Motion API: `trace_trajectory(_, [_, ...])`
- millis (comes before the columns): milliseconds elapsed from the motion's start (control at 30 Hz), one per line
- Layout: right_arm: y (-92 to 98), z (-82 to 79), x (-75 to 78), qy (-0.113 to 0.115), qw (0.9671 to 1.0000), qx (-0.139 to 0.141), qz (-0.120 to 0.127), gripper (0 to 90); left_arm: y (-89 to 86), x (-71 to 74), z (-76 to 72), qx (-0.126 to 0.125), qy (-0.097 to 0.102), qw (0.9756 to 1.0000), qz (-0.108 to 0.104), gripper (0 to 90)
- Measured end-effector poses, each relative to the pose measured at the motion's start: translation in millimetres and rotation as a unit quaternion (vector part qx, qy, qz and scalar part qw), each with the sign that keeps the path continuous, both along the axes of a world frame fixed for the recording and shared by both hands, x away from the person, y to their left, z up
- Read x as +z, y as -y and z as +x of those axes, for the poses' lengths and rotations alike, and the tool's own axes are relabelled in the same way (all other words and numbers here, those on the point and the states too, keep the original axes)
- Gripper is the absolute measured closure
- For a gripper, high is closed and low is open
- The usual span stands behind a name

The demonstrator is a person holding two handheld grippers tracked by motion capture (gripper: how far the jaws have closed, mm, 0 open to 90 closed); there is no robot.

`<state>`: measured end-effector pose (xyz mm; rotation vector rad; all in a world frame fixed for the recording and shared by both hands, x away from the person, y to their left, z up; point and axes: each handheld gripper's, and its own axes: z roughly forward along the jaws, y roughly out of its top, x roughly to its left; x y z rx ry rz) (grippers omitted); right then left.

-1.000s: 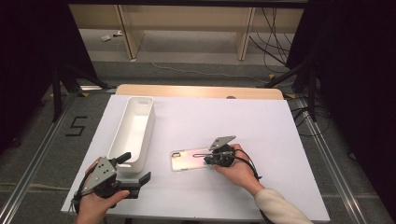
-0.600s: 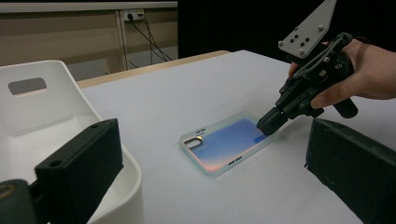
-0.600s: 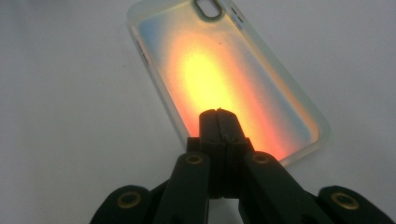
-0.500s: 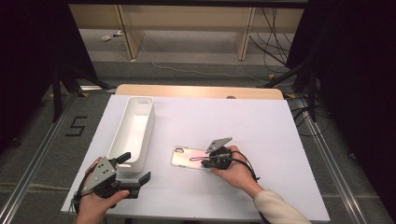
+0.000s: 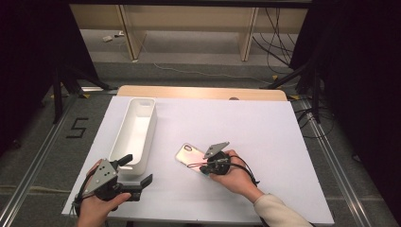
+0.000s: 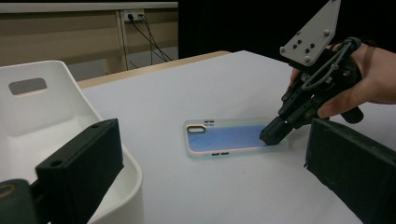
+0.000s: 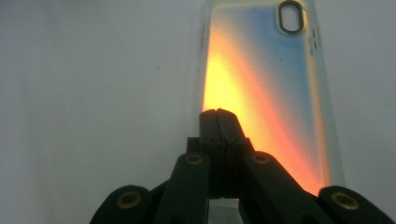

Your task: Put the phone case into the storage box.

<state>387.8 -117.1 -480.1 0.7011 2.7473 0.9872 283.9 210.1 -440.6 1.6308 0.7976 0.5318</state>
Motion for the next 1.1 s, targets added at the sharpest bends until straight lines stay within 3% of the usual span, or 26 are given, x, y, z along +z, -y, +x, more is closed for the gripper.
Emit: trace_trajectory(1100, [-10.9,-5.3,0.5,-0.013,0.9998,0.013,-0.004,90.0,-0.5,0.5,-0.7,0.002,-0.001,1.0000,0.004,3.5])
